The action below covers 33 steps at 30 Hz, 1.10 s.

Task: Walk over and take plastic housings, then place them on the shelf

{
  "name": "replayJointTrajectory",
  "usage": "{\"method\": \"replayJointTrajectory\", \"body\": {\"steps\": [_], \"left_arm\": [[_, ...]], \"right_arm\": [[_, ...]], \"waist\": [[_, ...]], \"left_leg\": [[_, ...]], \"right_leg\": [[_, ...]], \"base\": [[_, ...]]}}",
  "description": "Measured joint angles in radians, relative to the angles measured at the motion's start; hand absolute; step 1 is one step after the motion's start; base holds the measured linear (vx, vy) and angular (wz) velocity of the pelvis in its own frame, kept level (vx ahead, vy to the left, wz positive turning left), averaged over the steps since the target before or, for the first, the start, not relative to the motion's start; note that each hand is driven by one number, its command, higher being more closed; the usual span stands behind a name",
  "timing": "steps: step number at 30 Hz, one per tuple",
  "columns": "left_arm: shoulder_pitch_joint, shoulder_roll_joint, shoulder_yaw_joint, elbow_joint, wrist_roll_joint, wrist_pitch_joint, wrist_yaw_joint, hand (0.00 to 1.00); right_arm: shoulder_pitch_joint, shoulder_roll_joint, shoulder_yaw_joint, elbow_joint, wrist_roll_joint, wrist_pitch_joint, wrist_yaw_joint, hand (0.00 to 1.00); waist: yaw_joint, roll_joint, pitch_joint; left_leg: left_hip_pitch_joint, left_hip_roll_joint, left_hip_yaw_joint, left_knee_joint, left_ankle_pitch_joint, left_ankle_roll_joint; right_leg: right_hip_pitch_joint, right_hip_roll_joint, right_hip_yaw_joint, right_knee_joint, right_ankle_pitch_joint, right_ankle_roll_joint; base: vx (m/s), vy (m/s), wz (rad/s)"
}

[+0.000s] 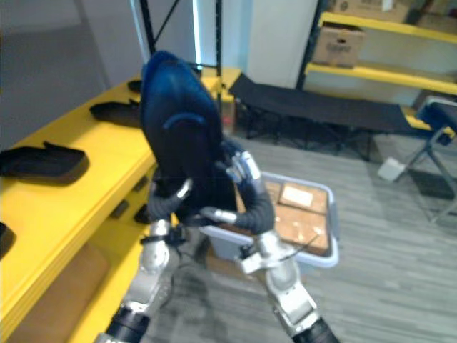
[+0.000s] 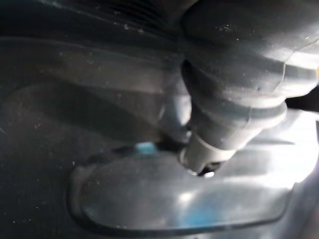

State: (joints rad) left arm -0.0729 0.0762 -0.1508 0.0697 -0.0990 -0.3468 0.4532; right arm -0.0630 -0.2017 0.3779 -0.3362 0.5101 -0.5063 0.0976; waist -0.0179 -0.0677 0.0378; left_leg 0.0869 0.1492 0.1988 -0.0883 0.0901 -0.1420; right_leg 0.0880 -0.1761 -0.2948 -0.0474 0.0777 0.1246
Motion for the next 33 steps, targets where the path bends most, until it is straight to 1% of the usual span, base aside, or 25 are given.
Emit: {"method": "replayJointTrajectory", "body": {"steps": [2,4,5,6,7,8,10,12,15,16,17,18,19,20,21,22,23,25,26,27,28,29,32,33], "left_arm": [[0.015,0.005,0.043,0.000,0.038,0.000,0.033,1.00],[0.041,0.006,0.095,-0.023,0.073,-0.001,0.061,1.00],[0.049,0.006,0.106,-0.032,0.078,-0.001,0.067,1.00],[0.073,0.006,0.132,-0.056,0.080,-0.002,0.080,1.00],[0.082,0.005,0.140,-0.063,0.082,-0.004,0.086,1.00],[0.103,0.004,0.157,-0.077,0.081,-0.006,0.092,1.00],[0.157,-0.005,0.191,-0.124,0.079,-0.008,0.093,1.00],[0.231,-0.017,0.223,-0.191,0.078,-0.011,0.098,1.00],[0.297,-0.038,0.254,-0.267,0.078,-0.011,0.116,1.00],[0.309,-0.051,0.262,-0.294,0.078,-0.010,0.119,1.00],[0.312,-0.053,0.263,-0.305,0.078,-0.010,0.120,1.00],[0.321,-0.053,0.269,-0.327,0.078,-0.007,0.119,1.00],[0.332,-0.053,0.275,-0.342,0.078,-0.006,0.119,1.00],[0.354,-0.055,0.292,-0.377,0.077,-0.004,0.112,1.00],[0.366,-0.055,0.301,-0.401,0.077,-0.002,0.111,1.00],[0.380,-0.055,0.313,-0.423,0.077,-0.001,0.105,1.00],[0.397,-0.058,0.338,-0.455,0.076,-0.001,0.089,1.00],[0.420,-0.063,0.376,-0.488,0.076,0.000,0.076,1.00],[0.431,-0.067,0.387,-0.494,0.075,0.000,0.074,1.00],[0.453,-0.079,0.411,-0.501,0.075,0.000,0.069,1.00],[0.469,-0.090,0.429,-0.506,0.075,0.000,0.067,1.00],[0.484,-0.093,0.448,-0.510,0.076,0.003,0.067,1.00],[0.525,-0.093,0.475,-0.526,0.077,0.009,0.064,1.00],[0.529,-0.093,0.488,-0.527,0.077,0.009,0.063,1.00]], "right_arm": [[0.009,-0.004,-0.041,-0.023,0.096,0.023,0.069,0.00],[0.064,-0.003,-0.078,-0.045,0.146,0.080,0.116,0.00],[0.083,-0.003,-0.089,-0.045,0.146,0.095,0.122,0.00],[0.135,0.000,-0.112,-0.045,0.144,0.139,0.119,0.00],[0.157,0.002,-0.124,-0.044,0.143,0.158,0.115,0.00],[0.202,0.009,-0.147,-0.039,0.143,0.193,0.095,0.00],[0.265,0.040,-0.185,-0.007,0.143,0.229,0.072,0.00],[0.331,0.078,-0.219,0.058,0.145,0.248,0.077,0.00],[0.359,0.086,-0.203,0.155,0.145,0.259,0.110,0.00],[0.356,0.086,-0.185,0.185,0.141,0.258,0.124,0.00],[0.353,0.087,-0.170,0.203,0.138,0.255,0.124,0.00],[0.335,0.083,-0.129,0.245,0.101,0.243,0.123,0.00],[0.318,0.080,-0.104,0.267,0.091,0.242,0.123,0.00],[0.278,0.080,-0.053,0.304,0.051,0.225,0.112,0.00],[0.246,0.081,-0.016,0.327,0.025,0.208,0.098,0.00],[0.215,0.083,0.010,0.343,0.004,0.203,0.082,0.00],[0.171,0.088,0.044,0.365,-0.030,0.201,0.055,0.00],[0.118,0.095,0.060,0.393,-0.057,0.200,0.012,0.00],[0.104,0.096,0.061,0.401,-0.057,0.200,0.000,0.00],[0.084,0.096,0.061,0.412,-0.056,0.200,-0.028,0.00],[0.072,0.096,0.060,0.417,-0.054,0.200,-0.043,0.00],[0.063,0.096,0.059,0.419,-0.054,0.200,-0.057,0.00],[0.041,0.096,0.058,0.419,-0.049,0.204,-0.072,0.00],[0.036,0.097,0.057,0.418,-0.048,0.210,-0.073,0.00]], "waist": [[0.000,0.004,-0.003],[0.002,0.007,-0.004],[0.002,0.007,-0.004],[0.002,0.006,-0.004],[0.002,0.006,-0.004],[0.001,0.007,-0.004],[-0.001,0.009,-0.007],[-0.007,0.012,-0.007],[-0.004,0.020,-0.007],[-0.001,0.024,-0.008],[0.001,0.026,-0.007],[0.008,0.029,-0.006],[0.009,0.032,-0.008],[0.014,0.036,-0.010],[0.033,0.041,-0.008],[0.047,0.044,-0.007],[0.074,0.047,-0.013],[0.101,0.049,-0.007],[0.113,0.049,-0.007],[0.126,0.050,-0.007],[0.130,0.049,-0.007],[0.142,0.048,-0.006],[0.158,0.042,0.008],[0.169,0.039,0.031]], "left_leg": [[0.000,0.001,0.000,0.000,-0.003,-0.004],[-0.002,0.001,0.000,0.000,-0.003,-0.004],[-0.002,0.001,0.000,0.000,-0.003,-0.004],[-0.003,0.001,0.000,0.000,-0.003,-0.003],[-0.004,0.001,0.000,0.000,-0.003,-0.003],[-0.006,0.001,0.001,0.000,-0.004,-0.002],[-0.017,0.001,0.000,0.000,-0.004,-0.001],[-0.021,0.001,0.002,0.001,-0.005,-0.002],[-0.027,-0.001,-0.007,0.001,-0.006,-0.003],[-0.037,-0.004,-0.030,0.002,-0.005,-0.003],[-0.041,-0.006,-0.044,0.001,-0.005,-0.002],[-0.044,-0.011,-0.072,0.001,-0.005,-0.002],[-0.047,-0.014,-0.086,0.001,-0.005,-0.002],[-0.055,-0.022,-0.115,0.001,-0.003,-0.001],[-0.058,-0.027,-0.135,0.001,-0.003,0.000],[-0.064,-0.031,-0.149,0.001,-0.001,0.001],[-0.081,-0.038,-0.179,0.001,0.005,0.006],[-0.094,-0.047,-0.219,0.001,0.012,0.008],[-0.095,-0.049,-0.226,0.001,0.013,0.009],[-0.093,-0.055,-0.241,0.001,0.013,0.009],[-0.092,-0.059,-0.247,0.002,0.013,0.010],[-0.089,-0.059,-0.244,0.004,0.012,0.011],[-0.088,-0.059,-0.245,0.020,0.001,0.014],[-0.101,-0.059,-0.243,0.077,-0.031,0.017]], "right_leg": [[0.000,0.000,0.000,0.000,0.000,0.000],[0.000,0.001,0.000,-0.001,0.000,0.000],[0.000,0.001,0.000,-0.002,0.000,0.000],[0.000,0.001,0.000,-0.005,0.000,0.000],[0.000,0.001,0.000,-0.006,0.000,0.000],[-0.001,0.001,0.000,-0.009,0.000,0.000],[-0.007,0.002,-0.001,-0.013,0.000,0.000],[-0.014,0.002,0.000,-0.013,0.002,-0.002],[-0.012,0.001,-0.010,-0.016,0.004,0.002],[-0.008,-0.001,-0.031,-0.017,0.003,0.004],[0.001,-0.002,-0.046,-0.017,0.000,0.006],[0.018,-0.006,-0.075,-0.017,-0.008,0.009],[0.024,-0.008,-0.091,-0.017,-0.012,0.011],[0.038,-0.013,-0.122,-0.017,-0.023,0.012],[0.046,-0.016,-0.141,-0.016,-0.026,0.015],[0.055,-0.019,-0.158,-0.016,-0.030,0.017],[0.058,-0.022,-0.186,-0.015,-0.034,0.020],[0.074,-0.023,-0.228,-0.013,-0.040,0.027],[0.078,-0.025,-0.234,-0.010,-0.043,0.030],[0.090,-0.030,-0.252,-0.007,-0.044,0.032],[0.093,-0.034,-0.256,0.001,-0.050,0.035],[0.091,-0.036,-0.254,0.008,-0.055,0.033],[0.088,-0.042,-0.252,0.039,-0.075,0.035],[0.097,-0.045,-0.252,0.051,-0.084,0.031]], "base": [[0.00,0.000,0.00],[0.00,0.000,0.00],[0.00,0.000,0.00],[0.00,0.000,0.00],[0.03,0.003,-0.01],[0.00,0.000,0.00],[0.02,0.000,0.00],[0.05,0.002,-0.04],[0.04,-0.001,0.10],[0.02,-0.005,0.35],[0.01,-0.004,0.60],[0.00,-0.001,0.59],[0.00,-0.005,0.75],[0.00,-0.004,0.62],[0.01,-0.001,0.68],[0.02,-0.001,0.67],[0.01,-0.003,0.62],[0.02,-0.023,0.61],[0.04,-0.026,0.53],[0.04,-0.007,0.36],[0.05,0.001,0.22],[0.06,0.007,0.07],[0.04,-0.001,-0.01],[0.01,0.003,0.04]]}}
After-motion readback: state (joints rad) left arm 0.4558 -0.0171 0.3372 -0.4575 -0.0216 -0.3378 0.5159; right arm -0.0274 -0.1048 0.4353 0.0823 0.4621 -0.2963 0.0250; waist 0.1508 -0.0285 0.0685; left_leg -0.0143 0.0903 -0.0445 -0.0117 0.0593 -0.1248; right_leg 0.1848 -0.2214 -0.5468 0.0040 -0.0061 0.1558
